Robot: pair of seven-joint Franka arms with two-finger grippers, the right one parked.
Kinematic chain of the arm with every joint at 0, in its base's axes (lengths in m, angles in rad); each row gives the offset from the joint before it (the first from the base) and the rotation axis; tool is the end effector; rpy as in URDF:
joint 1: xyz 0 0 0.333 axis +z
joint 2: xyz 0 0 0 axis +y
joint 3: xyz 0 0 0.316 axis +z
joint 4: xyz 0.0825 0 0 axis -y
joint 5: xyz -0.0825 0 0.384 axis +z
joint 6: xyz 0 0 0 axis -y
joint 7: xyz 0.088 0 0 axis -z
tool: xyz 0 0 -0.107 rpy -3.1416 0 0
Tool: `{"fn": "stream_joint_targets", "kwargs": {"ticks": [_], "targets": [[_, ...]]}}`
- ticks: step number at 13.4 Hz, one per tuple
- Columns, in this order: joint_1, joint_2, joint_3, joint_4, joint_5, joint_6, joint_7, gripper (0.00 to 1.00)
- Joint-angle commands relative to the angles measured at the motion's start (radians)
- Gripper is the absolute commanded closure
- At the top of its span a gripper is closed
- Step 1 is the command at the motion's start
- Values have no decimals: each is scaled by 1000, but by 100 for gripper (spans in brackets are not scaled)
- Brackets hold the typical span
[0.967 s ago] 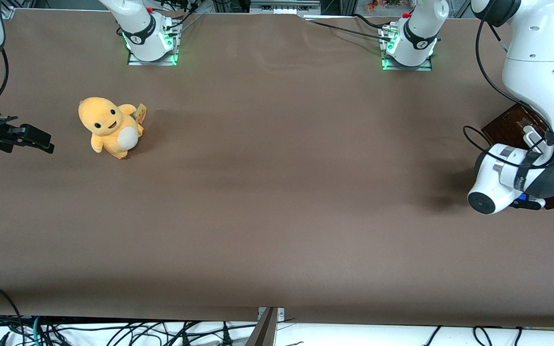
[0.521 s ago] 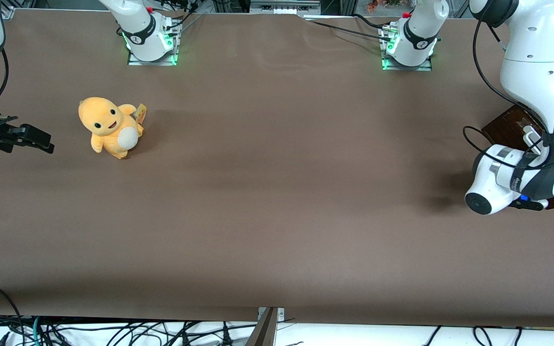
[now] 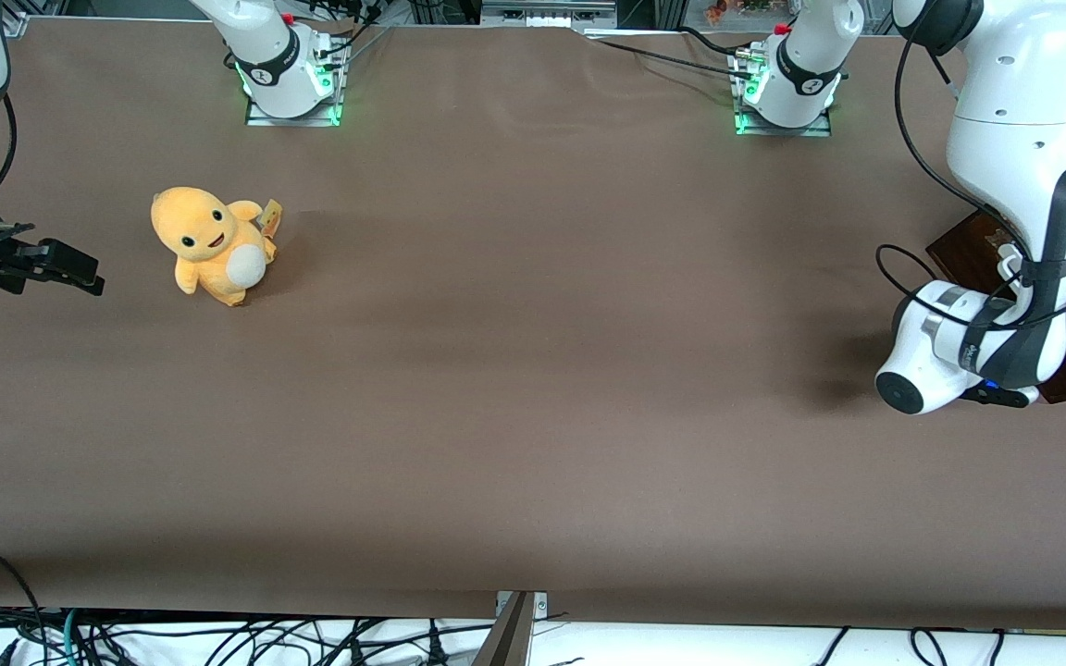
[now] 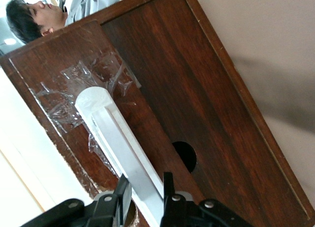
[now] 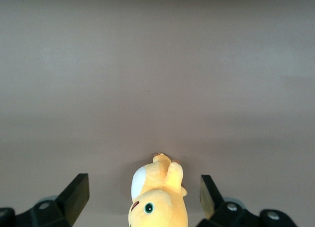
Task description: Open lower drawer with left arm only
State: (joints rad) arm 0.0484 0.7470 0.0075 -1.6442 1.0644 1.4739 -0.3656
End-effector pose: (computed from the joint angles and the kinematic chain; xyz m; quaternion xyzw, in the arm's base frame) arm 0.6030 0.1340 0.1902 -0.7917 0.0141 0.3034 0.5301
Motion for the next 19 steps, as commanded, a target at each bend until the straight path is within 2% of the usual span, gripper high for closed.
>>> {"fn": "stream_joint_targets", "kwargs": {"ticks": [1, 13, 16, 19], "targets": [[-67, 11, -15, 12, -21, -41, 39, 96], [-120, 11, -18, 50, -38, -89, 43, 94], [-130, 12, -18, 58, -49, -89, 43, 92], [-130, 15, -18, 60, -55, -87, 43, 87]]}}
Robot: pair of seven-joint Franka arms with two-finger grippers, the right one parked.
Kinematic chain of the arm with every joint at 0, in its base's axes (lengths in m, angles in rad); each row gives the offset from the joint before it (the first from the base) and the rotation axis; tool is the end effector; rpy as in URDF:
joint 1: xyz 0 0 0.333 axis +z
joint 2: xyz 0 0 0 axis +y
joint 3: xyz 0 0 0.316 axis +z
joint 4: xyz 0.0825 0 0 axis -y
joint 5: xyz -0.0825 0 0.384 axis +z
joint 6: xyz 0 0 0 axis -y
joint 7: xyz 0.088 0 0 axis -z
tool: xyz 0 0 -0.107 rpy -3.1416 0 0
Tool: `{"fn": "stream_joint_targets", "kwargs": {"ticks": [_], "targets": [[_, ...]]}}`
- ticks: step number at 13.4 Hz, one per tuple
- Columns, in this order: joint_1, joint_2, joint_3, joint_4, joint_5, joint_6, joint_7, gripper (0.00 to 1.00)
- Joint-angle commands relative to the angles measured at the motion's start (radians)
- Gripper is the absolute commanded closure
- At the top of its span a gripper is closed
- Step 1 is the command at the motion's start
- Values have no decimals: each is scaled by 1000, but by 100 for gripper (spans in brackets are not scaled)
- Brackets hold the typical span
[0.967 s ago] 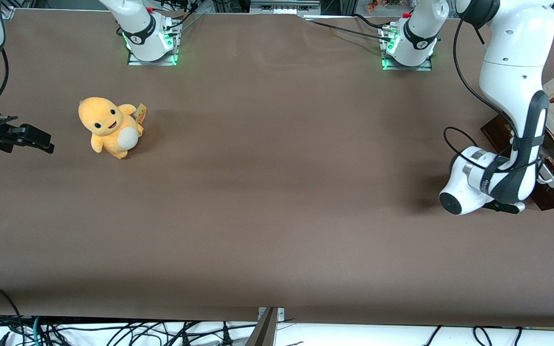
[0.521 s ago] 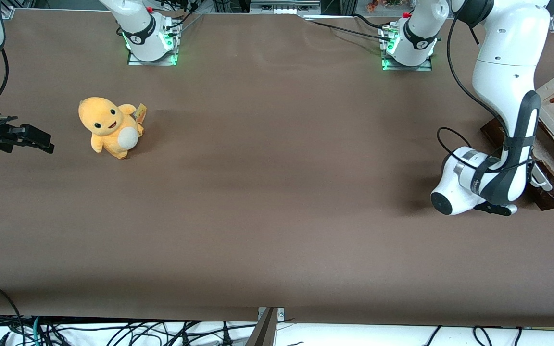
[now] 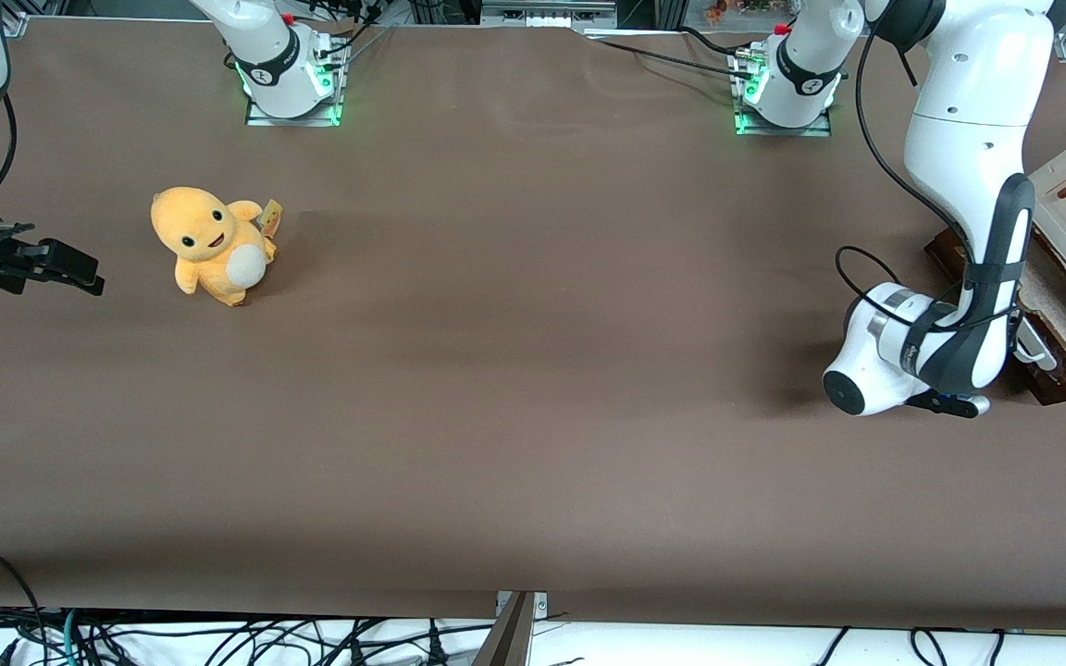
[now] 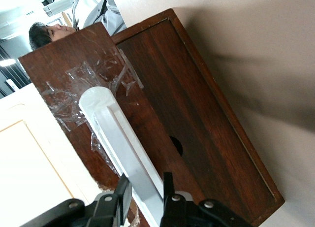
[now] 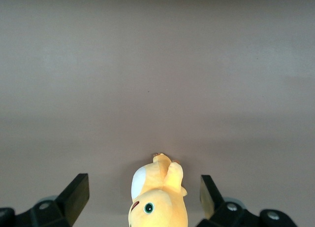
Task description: Open lower drawer with left arm only
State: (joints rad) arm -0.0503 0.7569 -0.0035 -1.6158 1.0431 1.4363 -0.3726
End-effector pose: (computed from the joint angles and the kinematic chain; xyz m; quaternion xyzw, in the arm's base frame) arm 0.6158 0.0690 0.1936 -0.7905 0.0383 0.2831 0.5418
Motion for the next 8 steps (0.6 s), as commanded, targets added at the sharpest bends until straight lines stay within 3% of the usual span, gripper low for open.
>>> {"fn": "stream_joint_targets", "kwargs": {"ticks": [1, 5, 6, 7, 8], "targets": [[-37, 6, -7, 31, -46, -51, 50, 87], [-43, 6, -7, 36, -54, -51, 50, 84], [-46, 6, -7, 42, -58, -51, 50, 69], [-45, 6, -7, 42, -66, -51, 52, 21], [-45, 2, -7, 42, -68, -51, 50, 0]]}}
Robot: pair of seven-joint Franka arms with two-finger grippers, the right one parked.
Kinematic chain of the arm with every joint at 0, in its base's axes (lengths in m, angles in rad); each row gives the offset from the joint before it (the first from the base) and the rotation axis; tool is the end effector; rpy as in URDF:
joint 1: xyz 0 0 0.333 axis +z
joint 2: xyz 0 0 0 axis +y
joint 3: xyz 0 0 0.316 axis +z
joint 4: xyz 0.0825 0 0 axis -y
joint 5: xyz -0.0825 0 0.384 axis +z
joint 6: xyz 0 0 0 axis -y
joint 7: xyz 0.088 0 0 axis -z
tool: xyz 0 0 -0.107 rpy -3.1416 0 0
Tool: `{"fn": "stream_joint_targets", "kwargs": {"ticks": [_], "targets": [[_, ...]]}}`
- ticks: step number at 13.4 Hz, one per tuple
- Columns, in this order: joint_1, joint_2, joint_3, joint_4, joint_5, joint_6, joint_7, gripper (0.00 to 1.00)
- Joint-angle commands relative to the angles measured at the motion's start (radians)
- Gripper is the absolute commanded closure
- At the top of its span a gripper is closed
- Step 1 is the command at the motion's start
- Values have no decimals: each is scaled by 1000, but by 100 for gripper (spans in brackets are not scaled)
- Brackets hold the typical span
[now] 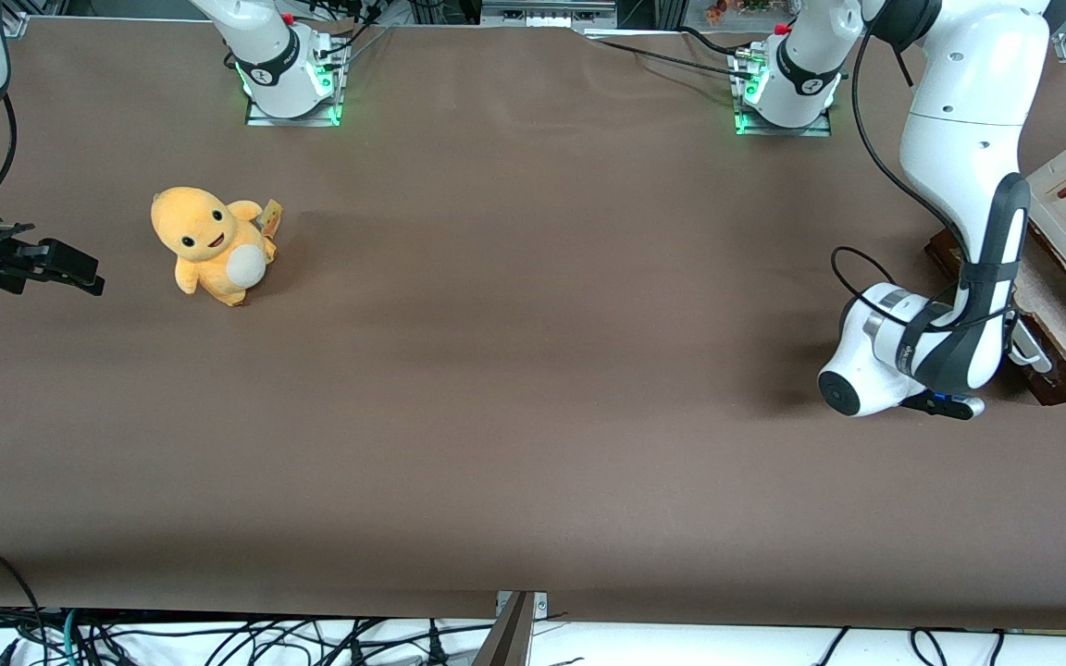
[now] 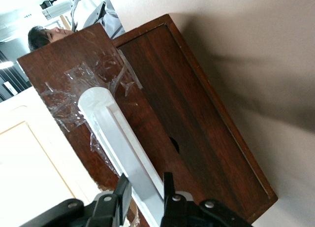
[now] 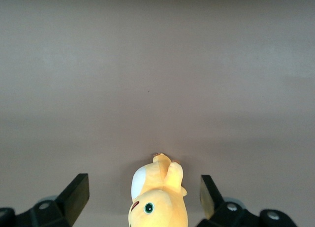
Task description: Open lower drawer with left arm only
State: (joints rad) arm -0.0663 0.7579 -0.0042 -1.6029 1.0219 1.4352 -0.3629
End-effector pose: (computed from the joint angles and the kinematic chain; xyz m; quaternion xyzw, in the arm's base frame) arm 0.6190 0.0574 0.1958 -0.7959 0.0418 0.2811 0.5346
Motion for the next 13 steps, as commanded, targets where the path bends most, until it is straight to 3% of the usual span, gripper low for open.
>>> {"fn": "stream_joint_targets", "kwargs": {"ticks": [1, 2, 6, 9, 13], "targets": [[-29, -3, -7, 38, -46, -49, 41, 0], [-30, -6, -8, 58, -58, -50, 41, 0], [-30, -12, -7, 168, -218, -50, 42, 0], [-21, -54, -7, 265, -446, -52, 41, 0], [9, -195, -2, 294, -834, -44, 45, 0]]}}
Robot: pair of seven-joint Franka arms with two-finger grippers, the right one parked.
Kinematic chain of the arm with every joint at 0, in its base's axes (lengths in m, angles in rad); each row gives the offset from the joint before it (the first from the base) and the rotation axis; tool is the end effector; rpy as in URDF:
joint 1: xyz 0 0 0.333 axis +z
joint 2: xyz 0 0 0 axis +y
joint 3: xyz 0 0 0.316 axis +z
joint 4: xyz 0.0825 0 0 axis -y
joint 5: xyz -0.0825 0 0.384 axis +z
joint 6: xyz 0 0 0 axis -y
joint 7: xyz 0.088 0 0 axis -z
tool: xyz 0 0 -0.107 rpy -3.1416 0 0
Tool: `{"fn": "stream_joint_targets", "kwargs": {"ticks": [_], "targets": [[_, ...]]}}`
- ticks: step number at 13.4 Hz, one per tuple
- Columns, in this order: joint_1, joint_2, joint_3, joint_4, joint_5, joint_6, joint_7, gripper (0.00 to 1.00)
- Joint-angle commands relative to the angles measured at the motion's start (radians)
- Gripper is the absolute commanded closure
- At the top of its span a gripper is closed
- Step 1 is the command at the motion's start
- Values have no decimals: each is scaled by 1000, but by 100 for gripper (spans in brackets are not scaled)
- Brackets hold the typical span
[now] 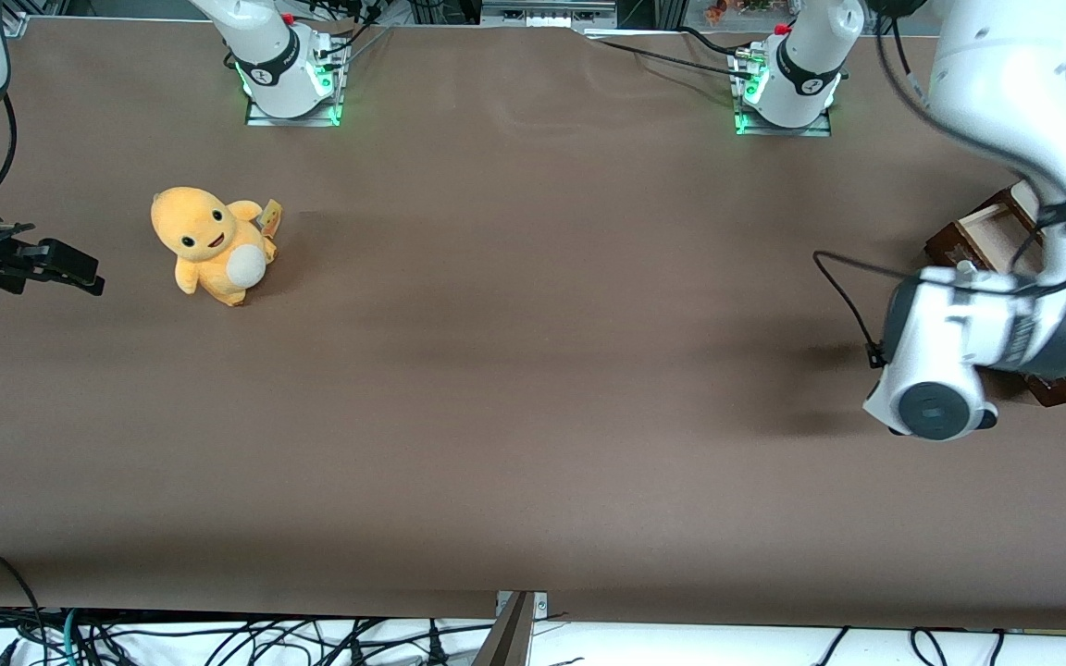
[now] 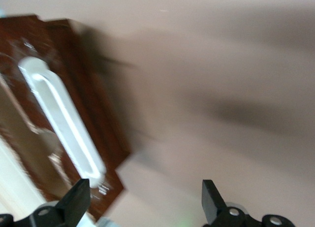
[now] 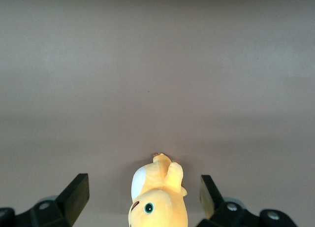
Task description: Open lower drawer with left arm only
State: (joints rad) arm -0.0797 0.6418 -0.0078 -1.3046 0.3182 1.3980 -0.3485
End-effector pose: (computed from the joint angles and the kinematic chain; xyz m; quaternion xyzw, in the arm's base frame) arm 0.6651 -0.0194 0.3409 -0.9449 -0.1079 0.2275 0.2094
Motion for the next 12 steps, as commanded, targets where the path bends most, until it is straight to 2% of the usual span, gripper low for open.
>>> {"fn": "stream_joint_targets", "kwargs": {"ticks": [1, 2, 3, 5, 7, 9, 12], "targets": [[35, -115, -4, -4, -186, 4, 29, 0], [37, -137, -4, -2, -256, 13, 33, 0], [37, -174, -4, -4, -292, 30, 40, 0], [46, -218, -4, -8, -306, 79, 80, 0], [49, -348, 5, -120, -369, 172, 185, 0], [48, -459, 9, -240, -366, 272, 345, 0], [49, -553, 25, -277, -353, 311, 486, 0]]}}
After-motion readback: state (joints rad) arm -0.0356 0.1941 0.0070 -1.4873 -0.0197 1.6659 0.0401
